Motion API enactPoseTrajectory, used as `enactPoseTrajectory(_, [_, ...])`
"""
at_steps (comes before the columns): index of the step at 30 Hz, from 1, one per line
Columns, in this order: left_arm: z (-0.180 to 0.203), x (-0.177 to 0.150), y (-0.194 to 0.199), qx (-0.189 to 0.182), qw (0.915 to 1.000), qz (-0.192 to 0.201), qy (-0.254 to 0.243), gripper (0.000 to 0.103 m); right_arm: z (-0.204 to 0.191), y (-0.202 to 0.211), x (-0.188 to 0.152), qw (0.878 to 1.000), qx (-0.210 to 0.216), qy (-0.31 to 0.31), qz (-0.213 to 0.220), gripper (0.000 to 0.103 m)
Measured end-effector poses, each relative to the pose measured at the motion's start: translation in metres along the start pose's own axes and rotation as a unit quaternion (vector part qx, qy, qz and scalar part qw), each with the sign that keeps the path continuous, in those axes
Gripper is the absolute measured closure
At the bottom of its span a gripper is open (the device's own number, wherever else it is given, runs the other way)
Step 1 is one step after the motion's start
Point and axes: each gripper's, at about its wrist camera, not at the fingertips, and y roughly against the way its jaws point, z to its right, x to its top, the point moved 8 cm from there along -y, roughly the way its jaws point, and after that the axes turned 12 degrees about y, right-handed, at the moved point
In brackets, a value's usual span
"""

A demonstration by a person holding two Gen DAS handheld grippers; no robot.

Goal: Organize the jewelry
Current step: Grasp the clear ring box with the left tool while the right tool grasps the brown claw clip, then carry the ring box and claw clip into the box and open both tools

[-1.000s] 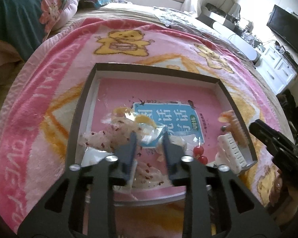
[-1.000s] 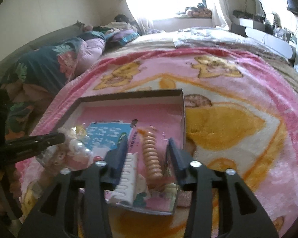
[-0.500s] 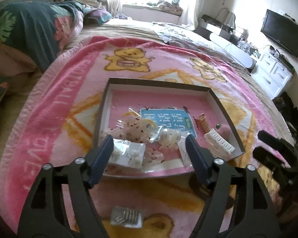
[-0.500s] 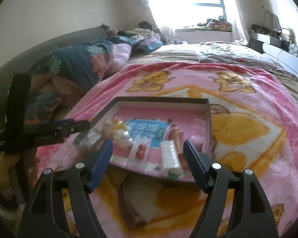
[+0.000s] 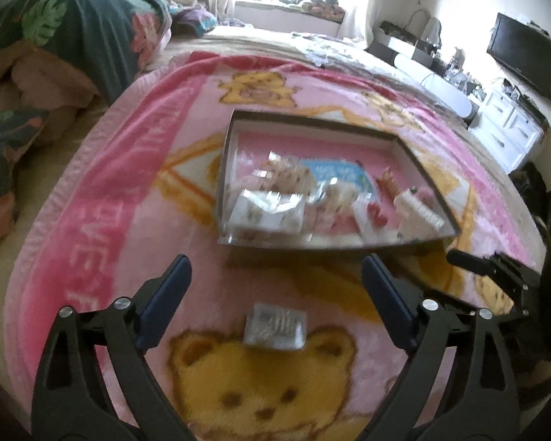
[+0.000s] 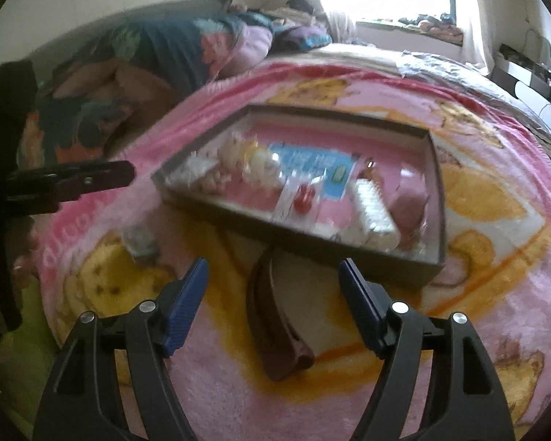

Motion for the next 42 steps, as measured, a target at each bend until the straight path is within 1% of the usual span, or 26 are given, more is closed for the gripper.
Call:
enactPoseTrajectory(4, [-0.009, -0.017, -0.002, 0.003, 0.9999, -0.016, -0.007, 0.013, -0.009, -0.015, -0.009, 1.000, 0.000, 0.018, -0.023, 0.042])
enactPoseTrajectory(5, [-0.010, -0.020, -0.003, 0.002, 0.9997, -0.021, -0.009, 0.012, -0.011, -0.019, -0.011, 0.999, 0.002, 0.020, -0.028, 0.043])
enactPoseTrajectory(8, [-0.010, -0.032, -0.010, -0.002, 0.9991, -0.036, -0.024, 0.012, -0.015, -0.025, -0.017, 0.999, 0.010, 0.023, -0.034, 0.049])
enactPoseTrajectory(10, [-0.009, -0.039, -0.015, 0.004, 0.9984, -0.046, -0.033, 0.012, -0.018, -0.028, -0.023, 0.999, 0.006, 0.028, -0.041, 0.059])
enactPoseTrajectory(11, [-0.008, -0.042, -0.019, 0.002, 0.9978, -0.055, -0.037, 0.012, -0.020, -0.026, -0.023, 0.999, 0.003, 0.032, -0.040, 0.061])
enactPoseTrajectory(13, [-0.007, -0.047, -0.026, 0.006, 0.9970, -0.064, -0.043, 0.012, -0.021, -0.023, -0.023, 0.999, -0.006, 0.036, -0.037, 0.074])
enactPoseTrajectory(15, [-0.007, -0.053, -0.032, 0.005, 0.9962, -0.074, -0.045, 0.012, -0.020, -0.020, -0.023, 0.999, -0.012, 0.034, -0.035, 0.079])
enactPoseTrajectory(18, [-0.007, -0.059, -0.039, 0.013, 0.9954, -0.080, -0.050, 0.012, -0.020, -0.012, -0.024, 0.999, -0.009, 0.030, -0.028, 0.091])
enactPoseTrajectory(19, [-0.008, -0.061, -0.041, 0.015, 0.9952, -0.082, -0.051, 0.016, -0.021, -0.009, -0.024, 0.999, -0.009, 0.029, -0.026, 0.091])
enactPoseTrajectory(20, [-0.007, -0.062, -0.042, 0.016, 0.9950, -0.084, -0.052, 0.024, -0.022, -0.006, -0.024, 0.999, -0.005, 0.028, -0.024, 0.091])
enactPoseTrajectory(21, [-0.008, -0.063, -0.044, 0.016, 0.9948, -0.086, -0.052, 0.028, -0.024, -0.004, -0.024, 0.999, -0.002, 0.027, -0.022, 0.091])
enactPoseTrajectory(23, [-0.010, -0.063, -0.045, 0.023, 0.9950, -0.082, -0.053, 0.041, -0.027, 0.004, -0.023, 1.000, 0.007, 0.023, -0.014, 0.092])
enactPoseTrajectory(24, [-0.011, -0.062, -0.045, 0.025, 0.9950, -0.082, -0.051, 0.045, -0.029, 0.007, -0.022, 1.000, 0.010, 0.020, -0.010, 0.092])
enactPoseTrajectory(26, [-0.016, -0.059, -0.043, 0.026, 0.9958, -0.079, -0.039, 0.061, -0.033, 0.016, -0.019, 1.000, 0.014, 0.016, -0.002, 0.092])
enactPoseTrajectory(27, [-0.018, -0.058, -0.041, 0.023, 0.9962, -0.077, -0.034, 0.067, -0.036, 0.019, -0.018, 1.000, 0.018, 0.014, 0.002, 0.092])
enactPoseTrajectory(30, [-0.021, -0.053, -0.031, 0.007, 0.9975, -0.069, -0.017, 0.067, -0.044, 0.032, -0.012, 0.999, 0.027, 0.014, 0.017, 0.092])
enactPoseTrajectory(34, [-0.016, -0.045, -0.009, -0.007, 0.9989, -0.045, -0.015, 0.067, -0.049, 0.047, -0.003, 0.999, 0.027, 0.014, 0.034, 0.092])
enactPoseTrajectory(42, [0.007, -0.020, 0.022, -0.032, 0.9991, -0.011, -0.024, 0.067, -0.032, 0.071, 0.017, 0.998, 0.010, -0.006, 0.069, 0.092])
